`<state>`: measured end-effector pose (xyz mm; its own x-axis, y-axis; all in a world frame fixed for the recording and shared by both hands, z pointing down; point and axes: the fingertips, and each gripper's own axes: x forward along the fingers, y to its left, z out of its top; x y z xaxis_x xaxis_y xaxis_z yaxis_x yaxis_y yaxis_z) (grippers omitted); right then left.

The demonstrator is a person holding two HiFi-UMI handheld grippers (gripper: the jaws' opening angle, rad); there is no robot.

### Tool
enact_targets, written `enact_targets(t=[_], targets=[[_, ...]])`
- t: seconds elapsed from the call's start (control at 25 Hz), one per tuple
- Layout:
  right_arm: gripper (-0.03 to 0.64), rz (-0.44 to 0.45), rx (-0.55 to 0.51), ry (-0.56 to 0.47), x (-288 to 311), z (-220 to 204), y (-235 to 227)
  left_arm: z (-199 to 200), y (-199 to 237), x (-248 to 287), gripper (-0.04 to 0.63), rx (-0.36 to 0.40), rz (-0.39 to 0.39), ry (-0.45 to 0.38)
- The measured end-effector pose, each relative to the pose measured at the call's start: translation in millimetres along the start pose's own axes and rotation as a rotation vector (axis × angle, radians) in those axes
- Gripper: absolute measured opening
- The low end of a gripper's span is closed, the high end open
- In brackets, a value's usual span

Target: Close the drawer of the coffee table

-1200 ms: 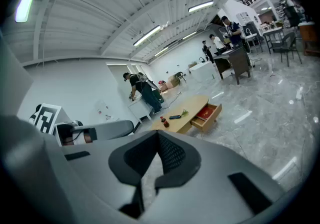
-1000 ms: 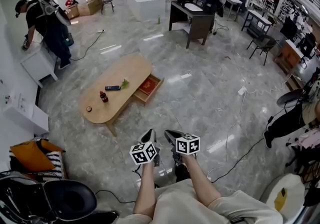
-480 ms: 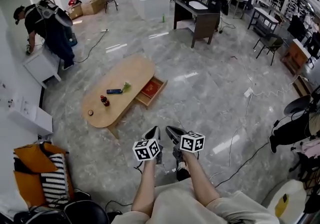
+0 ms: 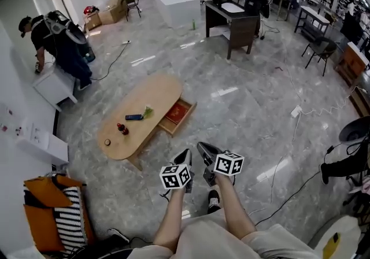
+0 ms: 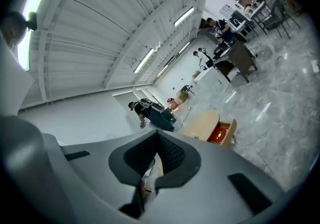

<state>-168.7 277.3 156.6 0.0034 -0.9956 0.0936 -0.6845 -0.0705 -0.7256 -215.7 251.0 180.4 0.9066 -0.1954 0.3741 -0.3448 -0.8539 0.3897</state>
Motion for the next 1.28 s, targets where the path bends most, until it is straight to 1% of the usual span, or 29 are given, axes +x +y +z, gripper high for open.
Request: enact_targets(t=[0.08, 0.16, 0.28, 0.36, 0.48, 0.6, 0.68, 0.76, 0.88, 0.96, 1.08, 1.16, 1.28], targets=[[0.015, 0.019, -0.025, 0.013, 1.5, 17.2, -8.5, 5.1, -8.8, 16.7, 0.011, 0.02, 0.002, 0.001], [0.015, 0.017, -0.043, 0.029, 3.5, 31.3, -19.6, 12.9, -14.4, 31.0, 0.011, 0.029, 0.009, -0.004], [0.015, -0.021, -0.073, 0.076, -0.4, 37.2, -44.2, 16.8, -19.8, 45.4, 0.011, 0.033, 0.024, -0.016], [0.015, -0.045, -0.078, 0.1, -6.5, 39.6, -63.8, 15.1, -21.3, 53.9, 0.011, 0.05, 0.041, -0.02], [0.015, -0.045, -0.045, 0.074, -12.8, 51.9, -86.1, 12.2, -15.9, 62.6, 0.011, 0.048, 0.076, -0.023], [0.015, -0.037, -0.002, 0.021, -16.4, 69.6, -98.2, 11.2, -11.4, 62.2, 0.011, 0.046, 0.1, -0.02], [0.015, -0.041, 0.006, 0.009, -18.4, 77.0, -104.0, 10.4, -8.9, 59.3, 0.011, 0.046, 0.114, -0.02], [0.015, -0.044, 0.006, 0.012, -20.6, 78.0, -107.7, 11.1, -4.3, 56.1, 0.011, 0.039, 0.131, -0.028], [0.015, -0.045, -0.017, 0.052, -24.5, 72.8, -106.1, 17.3, 0.8, 54.7, 0.011, 0.007, 0.152, -0.05], [0.015, -0.044, -0.029, 0.078, -28.7, 68.2, -104.9, 21.1, -2.2, 59.0, 0.011, -0.006, 0.152, -0.057], [0.015, -0.047, -0.044, 0.111, -36.0, 60.1, -109.8, 22.0, -12.5, 72.5, 0.011, -0.001, 0.13, -0.049], [0.015, -0.068, -0.053, 0.13, -41.7, 56.1, -120.5, 21.8, -20.2, 84.6, 0.011, 0.022, 0.105, -0.032], [0.015, -0.093, -0.032, 0.139, -55.0, 58.1, -138.6, 18.9, -32.3, 105.9, 0.011, 0.062, 0.065, -0.001]])
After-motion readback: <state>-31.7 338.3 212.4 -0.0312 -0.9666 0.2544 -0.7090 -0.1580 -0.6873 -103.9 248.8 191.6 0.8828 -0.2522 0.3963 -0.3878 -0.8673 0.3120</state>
